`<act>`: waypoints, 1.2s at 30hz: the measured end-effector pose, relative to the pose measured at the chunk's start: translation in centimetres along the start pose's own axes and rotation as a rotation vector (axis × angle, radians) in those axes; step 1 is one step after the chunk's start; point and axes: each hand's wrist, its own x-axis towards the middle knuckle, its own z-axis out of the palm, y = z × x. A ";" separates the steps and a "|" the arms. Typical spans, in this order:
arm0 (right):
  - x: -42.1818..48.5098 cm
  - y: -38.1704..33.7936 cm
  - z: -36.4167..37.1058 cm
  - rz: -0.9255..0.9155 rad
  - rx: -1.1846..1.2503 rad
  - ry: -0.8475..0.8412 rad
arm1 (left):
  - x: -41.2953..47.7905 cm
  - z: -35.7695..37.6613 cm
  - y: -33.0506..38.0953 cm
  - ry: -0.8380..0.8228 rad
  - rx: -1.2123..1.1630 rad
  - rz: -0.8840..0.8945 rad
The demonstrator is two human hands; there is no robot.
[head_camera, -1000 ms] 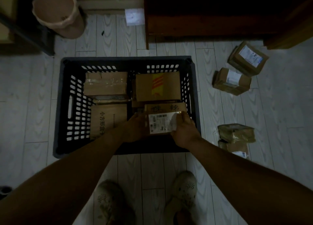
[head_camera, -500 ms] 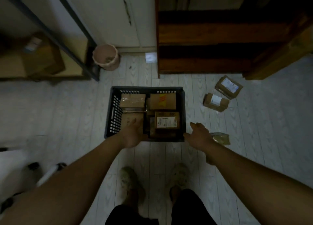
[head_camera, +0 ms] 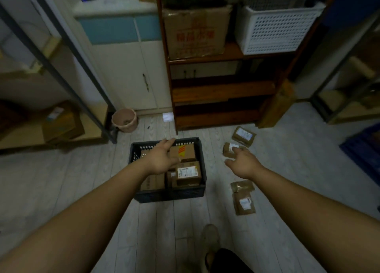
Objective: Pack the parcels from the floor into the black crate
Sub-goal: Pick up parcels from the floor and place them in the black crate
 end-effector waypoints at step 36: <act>1.4 23.4 -25.0 -0.014 0.011 0.168 | 11.7 11.5 30.8 0.048 -0.177 0.095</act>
